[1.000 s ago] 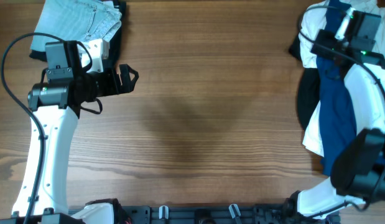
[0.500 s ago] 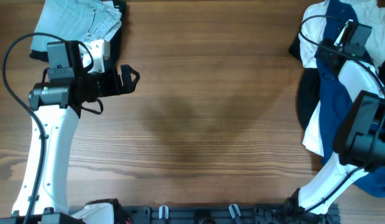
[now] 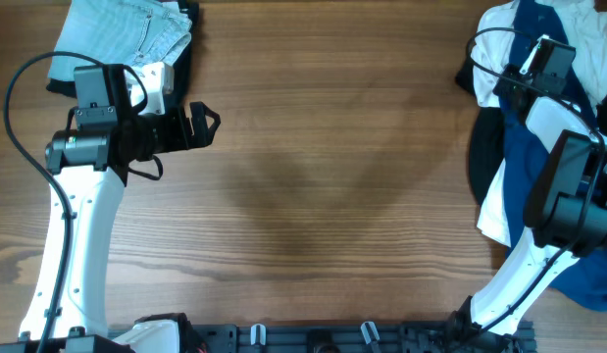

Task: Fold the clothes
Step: 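Reach the right gripper to the teal shirt on the right pile, then grasp the teal shirt with the right gripper and drag it leftward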

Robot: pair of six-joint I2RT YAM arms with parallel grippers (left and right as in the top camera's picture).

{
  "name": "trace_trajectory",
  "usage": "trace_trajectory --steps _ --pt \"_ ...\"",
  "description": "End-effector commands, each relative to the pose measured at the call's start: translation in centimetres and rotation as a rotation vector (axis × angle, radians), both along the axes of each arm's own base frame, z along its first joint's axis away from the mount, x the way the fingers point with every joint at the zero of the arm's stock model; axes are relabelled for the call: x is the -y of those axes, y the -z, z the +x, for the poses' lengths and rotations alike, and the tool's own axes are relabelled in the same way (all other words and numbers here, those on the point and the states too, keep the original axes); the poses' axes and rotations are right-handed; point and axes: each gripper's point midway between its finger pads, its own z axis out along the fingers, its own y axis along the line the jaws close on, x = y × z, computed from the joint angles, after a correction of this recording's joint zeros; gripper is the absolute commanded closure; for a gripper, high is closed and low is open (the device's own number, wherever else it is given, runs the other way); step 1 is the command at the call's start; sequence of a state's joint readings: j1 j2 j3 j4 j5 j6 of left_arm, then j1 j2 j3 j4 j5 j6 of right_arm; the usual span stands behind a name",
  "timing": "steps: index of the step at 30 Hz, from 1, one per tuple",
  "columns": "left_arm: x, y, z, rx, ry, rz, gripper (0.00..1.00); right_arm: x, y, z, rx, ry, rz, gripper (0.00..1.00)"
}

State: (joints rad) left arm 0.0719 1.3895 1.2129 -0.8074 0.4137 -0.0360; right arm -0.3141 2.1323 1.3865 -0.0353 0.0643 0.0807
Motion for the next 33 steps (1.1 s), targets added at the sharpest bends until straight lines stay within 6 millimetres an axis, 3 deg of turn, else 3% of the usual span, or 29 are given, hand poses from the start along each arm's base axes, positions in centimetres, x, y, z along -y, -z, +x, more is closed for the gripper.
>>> trace_trajectory --steps 1,4,6,8,10,11,13,15,18,19,20,22,23,25,27,29,31,33 --pt "0.4 -0.7 0.3 0.017 0.015 -0.012 0.04 0.1 0.1 0.7 0.010 0.001 -0.008 0.96" --pt "0.4 -0.7 0.3 0.018 0.015 -0.012 0.06 0.2 -2.8 0.9 0.055 0.003 -0.025 0.96" --pt "0.4 -0.7 0.3 0.018 0.015 -0.012 0.07 0.1 -7.5 0.9 0.130 -0.003 -0.047 0.96" --pt "0.4 -0.7 0.4 0.020 0.015 -0.012 0.08 -0.8 -13.7 0.2 0.221 -0.033 -0.054 0.96" --pt "0.4 -0.8 0.5 0.028 0.015 -0.011 0.09 -3.7 -20.3 -1.2 0.328 -0.135 -0.015 0.96" --pt "0.4 -0.9 0.6 0.033 0.015 -0.011 0.09 -5.5 -22.6 -1.9 0.366 -0.193 0.008 0.96" --pt "0.4 -1.1 0.8 0.046 0.015 -0.010 0.12 -9.5 -25.1 -3.0 0.404 -0.308 0.071 0.96" --pt "0.3 -1.4 1.3 0.068 0.014 -0.008 0.16 -15.1 -26.0 -3.8 0.402 -0.443 0.166 0.96" --pt "-0.1 -1.8 1.9 0.087 -0.023 -0.018 0.17 -24.7 -25.1 -5.2 0.338 -0.663 0.297 0.96" --pt "-0.5 -1.8 2.0 0.087 -0.042 -0.020 0.18 -29.4 -24.7 -6.4 0.300 -0.766 0.334 0.96" --pt "-1.2 -1.8 2.1 0.082 -0.070 -0.021 0.18 -32.7 -24.4 -7.6 0.276 -0.842 0.358 0.96" --pt "-2.0 -1.7 2.0 0.075 -0.090 -0.021 0.18 -37.3 -23.9 -9.7 0.232 -0.943 0.382 0.96" --pt "-2.5 -1.5 1.9 0.068 -0.105 -0.021 0.18 -40.3 -23.4 -11.6 0.191 -1.010 0.397 0.96" --pt "-3.7 -1.2 1.5 0.046 -0.140 -0.019 0.18 -44.2 -22.6 -15.1 0.105 -1.097 0.446 0.96" --pt "-5.1 -1.0 1.2 0.028 -0.180 -0.013 0.18 -45.9 -23.1 -17.9 0.069 -1.177 0.492 0.96" --pt "-6.1 -1.1 1.0 0.027 -0.208 -0.013 0.18 -46.4 -24.4 -19.8 0.070 -1.222 0.516 0.96" --pt "-6.8 -1.5 0.8 0.039 -0.228 -0.011 0.17 -46.1 -25.5 -20.5 0.094 -1.228 0.502 0.96" --pt "-7.0 -1.8 0.7 0.048 -0.234 -0.009 0.17 -45.6 -25.2 -19.7 0.108 -1.202 0.452 0.96"
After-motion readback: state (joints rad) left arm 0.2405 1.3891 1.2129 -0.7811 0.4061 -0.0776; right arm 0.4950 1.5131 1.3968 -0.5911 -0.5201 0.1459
